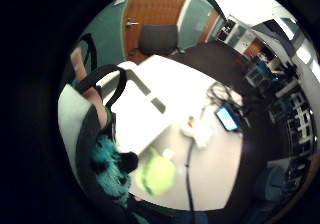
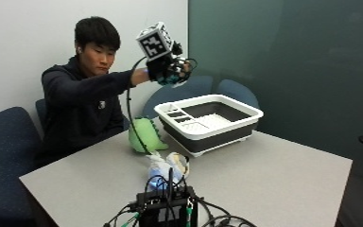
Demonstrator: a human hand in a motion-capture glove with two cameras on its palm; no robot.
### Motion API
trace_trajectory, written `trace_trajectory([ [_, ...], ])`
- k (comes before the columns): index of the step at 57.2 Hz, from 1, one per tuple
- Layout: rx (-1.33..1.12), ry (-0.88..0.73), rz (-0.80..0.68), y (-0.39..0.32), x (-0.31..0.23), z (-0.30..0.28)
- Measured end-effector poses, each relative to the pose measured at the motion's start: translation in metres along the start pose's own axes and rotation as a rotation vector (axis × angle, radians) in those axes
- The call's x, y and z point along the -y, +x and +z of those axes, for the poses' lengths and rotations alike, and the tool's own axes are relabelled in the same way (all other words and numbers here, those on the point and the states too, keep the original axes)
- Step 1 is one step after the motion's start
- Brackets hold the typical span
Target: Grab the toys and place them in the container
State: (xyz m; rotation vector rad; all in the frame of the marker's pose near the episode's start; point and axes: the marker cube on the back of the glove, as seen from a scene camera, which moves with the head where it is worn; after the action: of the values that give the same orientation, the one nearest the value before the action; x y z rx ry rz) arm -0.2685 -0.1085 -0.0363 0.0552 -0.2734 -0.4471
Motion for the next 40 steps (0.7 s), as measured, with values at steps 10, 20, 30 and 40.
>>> trace_trajectory([
  [10, -0.021, -0.119, -0.001, -0.052, 0.028, 0.082],
  [20, -0.082, -0.251, 0.029, -0.033, 0.024, 0.084],
  [30, -0.153, -0.203, 0.071, 0.018, -0.003, 0.027],
  [40, -0.176, -0.246, 0.243, 0.145, -0.04, -0.013],
])
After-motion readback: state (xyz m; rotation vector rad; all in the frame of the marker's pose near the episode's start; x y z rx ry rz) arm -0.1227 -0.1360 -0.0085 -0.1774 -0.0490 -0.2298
